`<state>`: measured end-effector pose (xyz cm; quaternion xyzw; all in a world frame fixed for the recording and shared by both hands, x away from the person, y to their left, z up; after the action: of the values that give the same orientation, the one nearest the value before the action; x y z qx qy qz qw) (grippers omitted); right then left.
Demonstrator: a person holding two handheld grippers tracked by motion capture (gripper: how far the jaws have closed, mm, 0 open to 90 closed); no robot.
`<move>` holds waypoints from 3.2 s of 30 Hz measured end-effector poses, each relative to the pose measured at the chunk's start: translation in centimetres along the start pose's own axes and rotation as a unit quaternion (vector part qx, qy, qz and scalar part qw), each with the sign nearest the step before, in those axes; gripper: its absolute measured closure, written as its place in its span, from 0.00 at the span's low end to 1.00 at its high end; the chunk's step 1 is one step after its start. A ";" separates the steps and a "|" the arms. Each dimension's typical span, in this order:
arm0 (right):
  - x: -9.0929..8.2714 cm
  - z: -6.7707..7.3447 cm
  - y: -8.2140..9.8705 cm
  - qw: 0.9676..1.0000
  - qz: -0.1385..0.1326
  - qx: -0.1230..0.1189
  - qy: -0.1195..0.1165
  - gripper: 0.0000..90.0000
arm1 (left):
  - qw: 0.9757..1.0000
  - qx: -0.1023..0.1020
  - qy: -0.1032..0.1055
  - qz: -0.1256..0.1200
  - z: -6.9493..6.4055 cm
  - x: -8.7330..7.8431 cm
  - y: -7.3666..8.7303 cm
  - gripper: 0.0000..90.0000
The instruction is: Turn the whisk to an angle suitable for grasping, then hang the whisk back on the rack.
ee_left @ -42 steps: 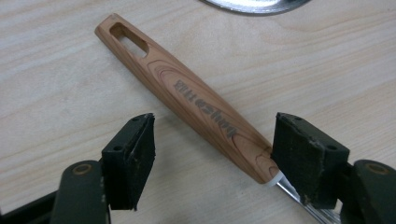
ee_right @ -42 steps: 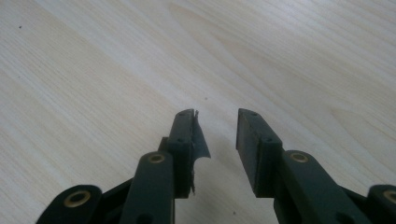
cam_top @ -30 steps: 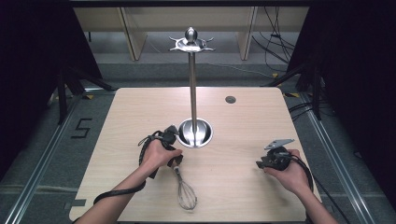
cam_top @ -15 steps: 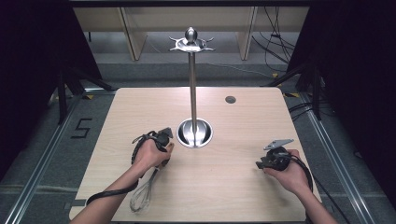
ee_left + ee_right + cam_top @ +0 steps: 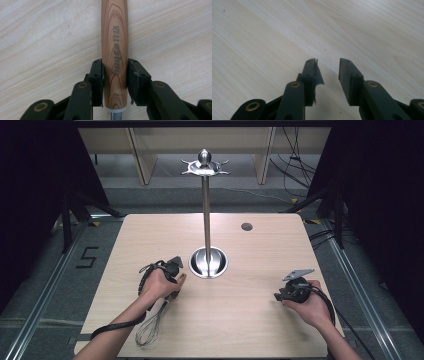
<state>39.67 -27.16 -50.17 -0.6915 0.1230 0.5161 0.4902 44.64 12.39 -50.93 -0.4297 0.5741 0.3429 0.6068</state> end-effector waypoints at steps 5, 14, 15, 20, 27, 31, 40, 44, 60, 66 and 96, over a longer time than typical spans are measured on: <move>0.0 0.0 0.0 1.000 0.000 0.000 0.000 0.75 | 1.000 -0.002 0.012 -0.008 0.2 -0.4 0.2 0.75; 0.1 -0.2 0.1 1.000 -0.001 -0.016 0.003 0.75 | 0.997 0.022 0.028 -0.067 1.0 -2.2 0.8 0.75; 0.1 0.0 0.0 1.000 -0.002 -0.007 0.003 0.75 | 0.995 0.027 0.039 -0.082 1.2 -2.6 1.0 0.75; 0.1 0.0 0.0 1.000 -0.002 -0.006 0.003 0.75 | 0.988 0.019 0.057 -0.142 1.5 -4.1 1.6 0.75; 0.1 0.0 0.0 1.000 -0.005 -0.005 0.002 0.74 | 0.970 0.004 0.085 -0.227 2.3 -6.6 2.9 0.75; 0.2 0.2 -0.1 1.000 -0.014 0.006 0.000 0.74 | 0.956 0.004 0.097 -0.276 2.6 -7.5 3.7 0.75; 0.2 0.2 -0.1 1.000 -0.012 0.001 0.001 0.74 | 0.919 0.042 0.118 -0.374 3.0 -9.0 5.6 0.75; 0.2 0.3 -0.1 1.000 -0.017 0.003 0.001 0.74 | 0.898 0.042 0.135 -0.416 2.6 -9.4 6.2 0.75; 0.1 -0.4 0.1 0.999 -0.046 0.007 0.009 0.74 | 0.841 0.077 0.150 -0.513 1.3 -12.1 6.2 0.75; -0.5 -0.7 0.1 1.000 -0.023 0.013 0.003 0.74 | 0.833 0.081 0.149 -0.527 0.9 -12.9 6.0 0.75; -0.2 -0.3 -0.5 0.999 -0.045 0.008 0.005 0.73 | 0.822 0.062 0.088 -0.559 -3.2 -15.9 3.7 0.75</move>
<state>40.11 -27.23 -49.73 -0.6945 0.0984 0.4894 0.5181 38.28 12.12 -35.52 -0.6664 0.3063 -0.1310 0.6670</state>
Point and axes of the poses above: each handheld gripper's, and its own axes: x roughly forward along the jaws, y roughly out of its underside, z roughly to its left, the point moved 3 cm from there along x, roughly forward along the jaws, and after that the axes turned 1 degree about -x, right-handed, at the moved point
